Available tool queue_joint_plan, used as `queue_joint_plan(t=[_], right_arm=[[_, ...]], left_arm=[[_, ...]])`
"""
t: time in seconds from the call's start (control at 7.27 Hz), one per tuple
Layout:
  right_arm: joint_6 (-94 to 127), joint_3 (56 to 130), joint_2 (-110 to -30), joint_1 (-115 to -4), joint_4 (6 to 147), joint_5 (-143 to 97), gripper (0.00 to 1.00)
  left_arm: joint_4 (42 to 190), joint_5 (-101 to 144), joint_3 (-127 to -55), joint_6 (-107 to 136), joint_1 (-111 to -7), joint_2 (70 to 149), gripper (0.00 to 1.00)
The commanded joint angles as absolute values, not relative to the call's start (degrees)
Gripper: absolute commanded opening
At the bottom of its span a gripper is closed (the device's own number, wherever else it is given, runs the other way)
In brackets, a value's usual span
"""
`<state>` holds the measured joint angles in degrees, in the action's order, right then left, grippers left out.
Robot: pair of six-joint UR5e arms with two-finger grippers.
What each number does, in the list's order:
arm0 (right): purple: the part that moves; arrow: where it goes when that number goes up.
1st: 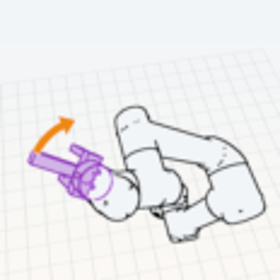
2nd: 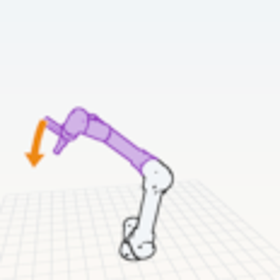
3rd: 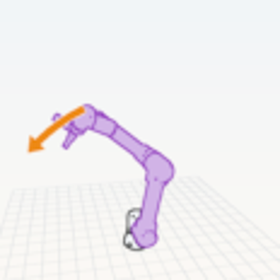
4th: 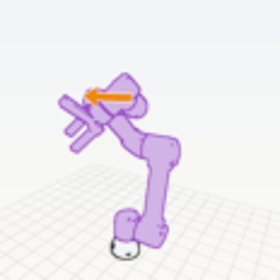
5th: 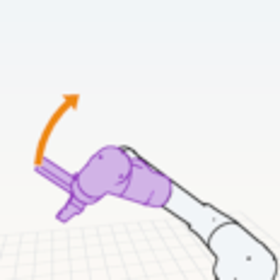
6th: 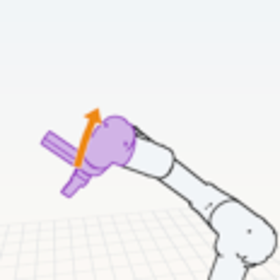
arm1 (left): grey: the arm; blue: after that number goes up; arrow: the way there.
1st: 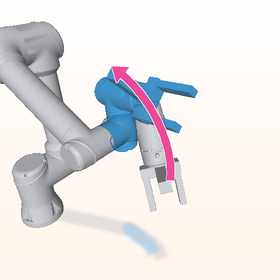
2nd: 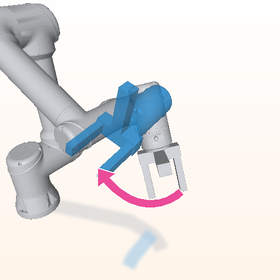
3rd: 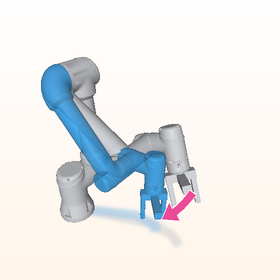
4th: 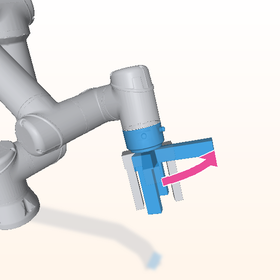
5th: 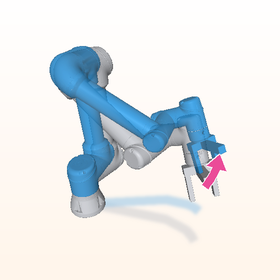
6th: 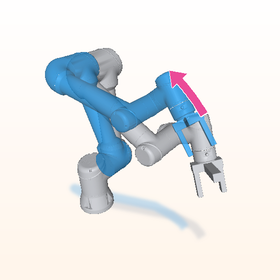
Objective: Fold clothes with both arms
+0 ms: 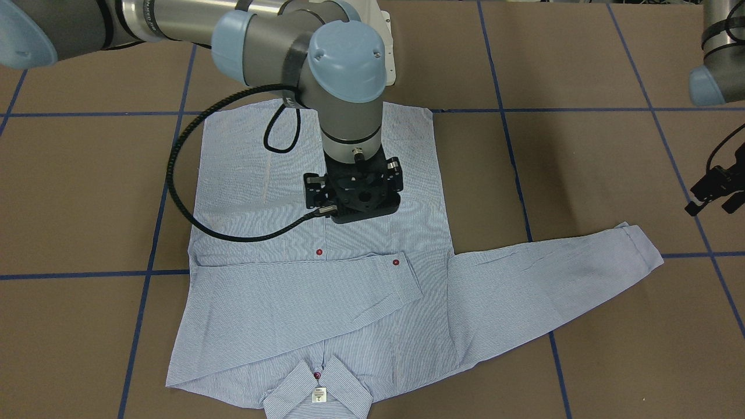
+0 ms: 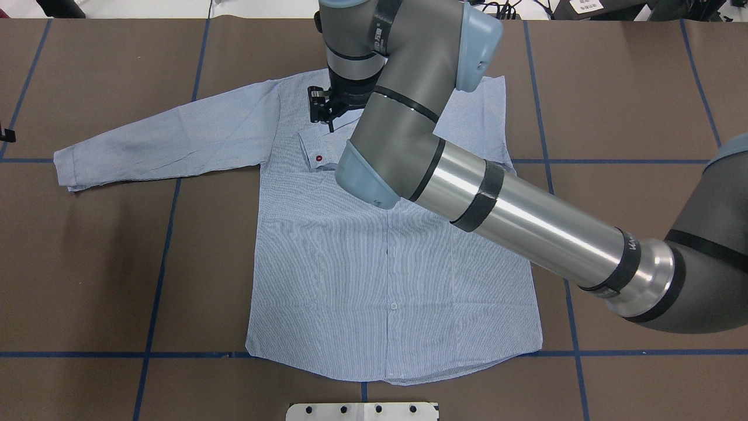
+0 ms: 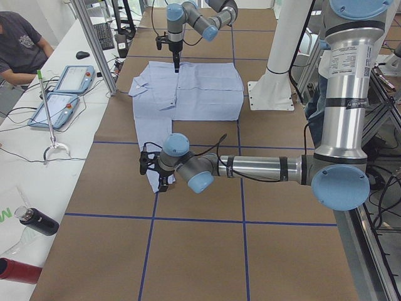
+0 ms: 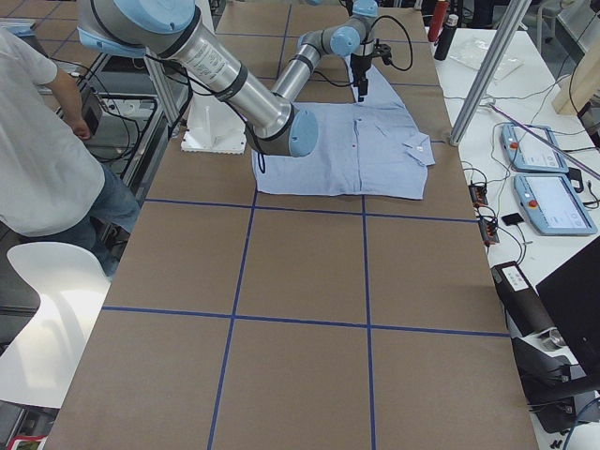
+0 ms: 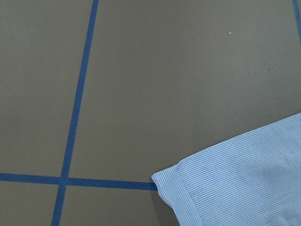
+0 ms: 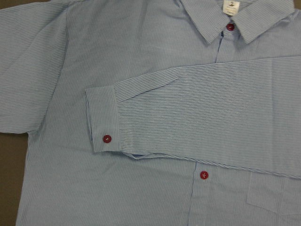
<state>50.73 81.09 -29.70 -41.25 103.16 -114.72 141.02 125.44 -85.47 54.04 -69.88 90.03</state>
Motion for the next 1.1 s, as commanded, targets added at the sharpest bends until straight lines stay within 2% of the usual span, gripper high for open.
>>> queue_joint_plan(t=[0.0,0.14,0.27,0.96], right_arm=[[50.1,90.1,-37.0,-44.1,107.7,-116.6,1.0],[50.0,90.8,-37.4,-44.6,107.7,-116.6,1.0],[50.0,91.0,-37.5,-44.6,107.7,-116.6,1.0],[50.5,91.6,-37.9,-44.6,107.2,-116.9,1.0]], left_arm=[[153.3,118.6,-78.9,66.2,-63.1,90.6,0.98],[155.1,116.2,-77.1,68.7,-60.6,91.4,0.97],[155.1,115.4,-76.0,69.4,-59.4,92.2,0.92],[155.2,115.4,-74.0,69.4,-59.3,93.3,0.56]])
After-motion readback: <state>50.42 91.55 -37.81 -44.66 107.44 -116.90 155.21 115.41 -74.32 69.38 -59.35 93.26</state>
